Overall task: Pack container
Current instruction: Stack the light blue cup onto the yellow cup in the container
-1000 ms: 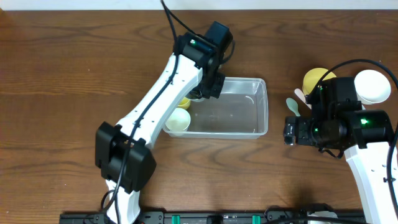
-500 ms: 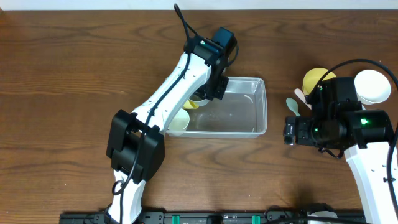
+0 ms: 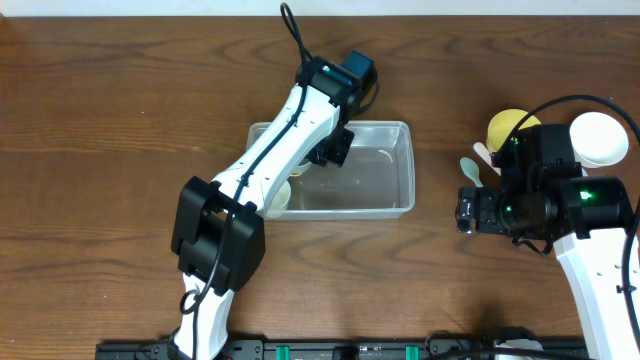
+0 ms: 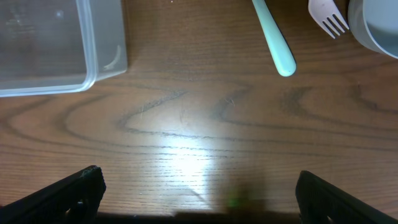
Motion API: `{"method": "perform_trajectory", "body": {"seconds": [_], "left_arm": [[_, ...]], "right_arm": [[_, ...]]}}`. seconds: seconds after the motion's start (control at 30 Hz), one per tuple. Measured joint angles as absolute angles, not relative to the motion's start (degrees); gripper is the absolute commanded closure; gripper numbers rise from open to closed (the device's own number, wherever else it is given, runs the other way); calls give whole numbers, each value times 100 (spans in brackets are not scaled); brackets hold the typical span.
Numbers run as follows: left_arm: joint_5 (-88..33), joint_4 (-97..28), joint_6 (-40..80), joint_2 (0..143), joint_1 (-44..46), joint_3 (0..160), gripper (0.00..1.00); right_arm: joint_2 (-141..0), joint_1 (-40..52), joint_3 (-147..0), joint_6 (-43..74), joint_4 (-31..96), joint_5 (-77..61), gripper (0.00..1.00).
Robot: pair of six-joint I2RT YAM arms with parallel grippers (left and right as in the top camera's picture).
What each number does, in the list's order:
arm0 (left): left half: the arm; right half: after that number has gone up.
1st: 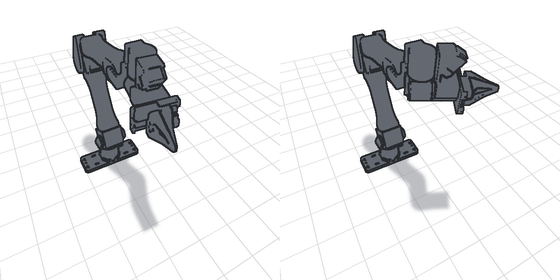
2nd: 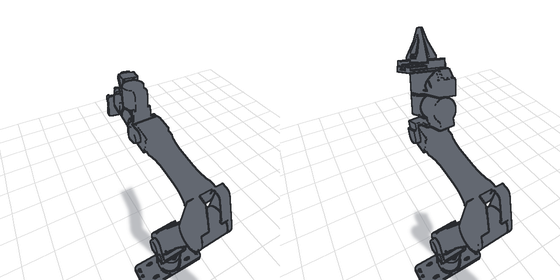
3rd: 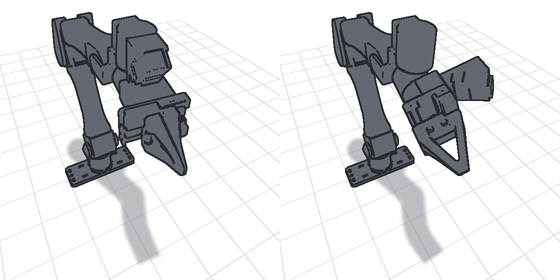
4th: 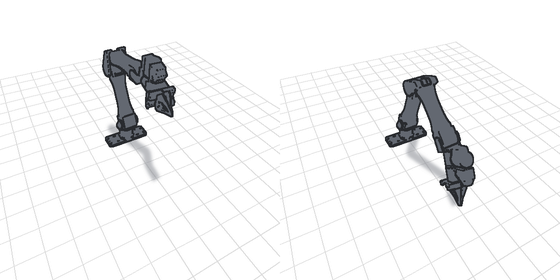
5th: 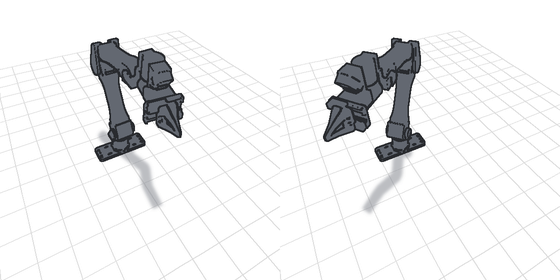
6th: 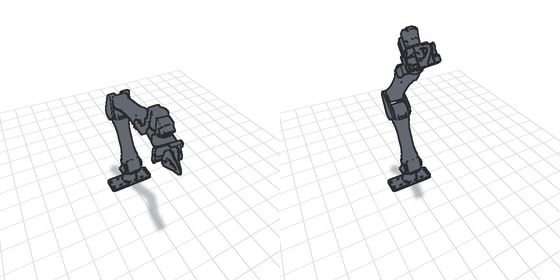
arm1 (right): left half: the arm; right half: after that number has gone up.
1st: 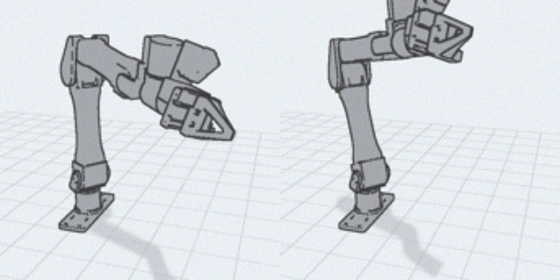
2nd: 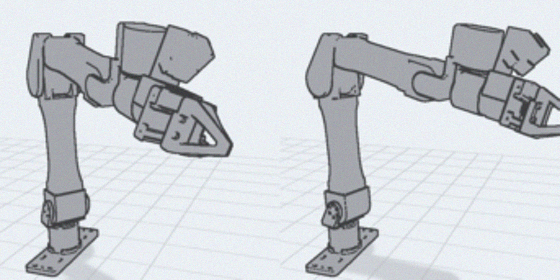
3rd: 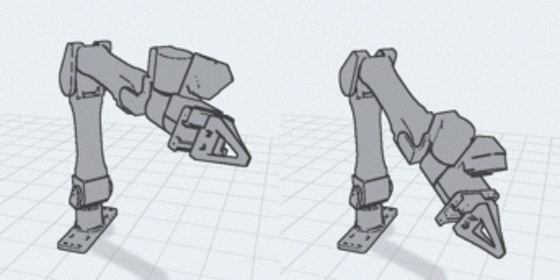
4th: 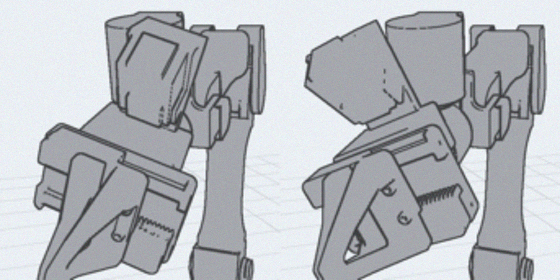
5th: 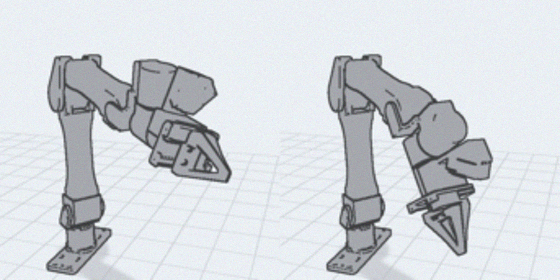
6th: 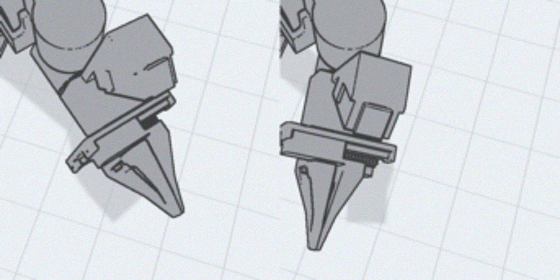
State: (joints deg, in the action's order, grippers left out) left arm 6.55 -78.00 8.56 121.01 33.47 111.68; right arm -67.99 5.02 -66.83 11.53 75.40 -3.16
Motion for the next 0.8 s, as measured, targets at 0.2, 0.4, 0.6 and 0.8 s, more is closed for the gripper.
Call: {"method": "perform_trajectory", "body": {"seconds": [0.2, 0.4, 0.6, 0.8], "left_arm": [[1319, -7990, 1037, 12097, 3343, 11168, 94], [1590, -8160, 1190, 12073, 3229, 11168, 94], [1431, -8204, 1249, 12005, 2825, 11166, 94], [773, -8119, 1170, 12001, 2309, 11168, 94]], "right_arm": [[-6799, 502, -6683, 1153, 7540, -316, 1], [-6799, 502, -6683, 1151, 7607, -272, 1], [-6799, 502, -6683, 1151, 7653, -224, 1], [-6799, 502, -6683, 1151, 7655, -187, 1]]}}
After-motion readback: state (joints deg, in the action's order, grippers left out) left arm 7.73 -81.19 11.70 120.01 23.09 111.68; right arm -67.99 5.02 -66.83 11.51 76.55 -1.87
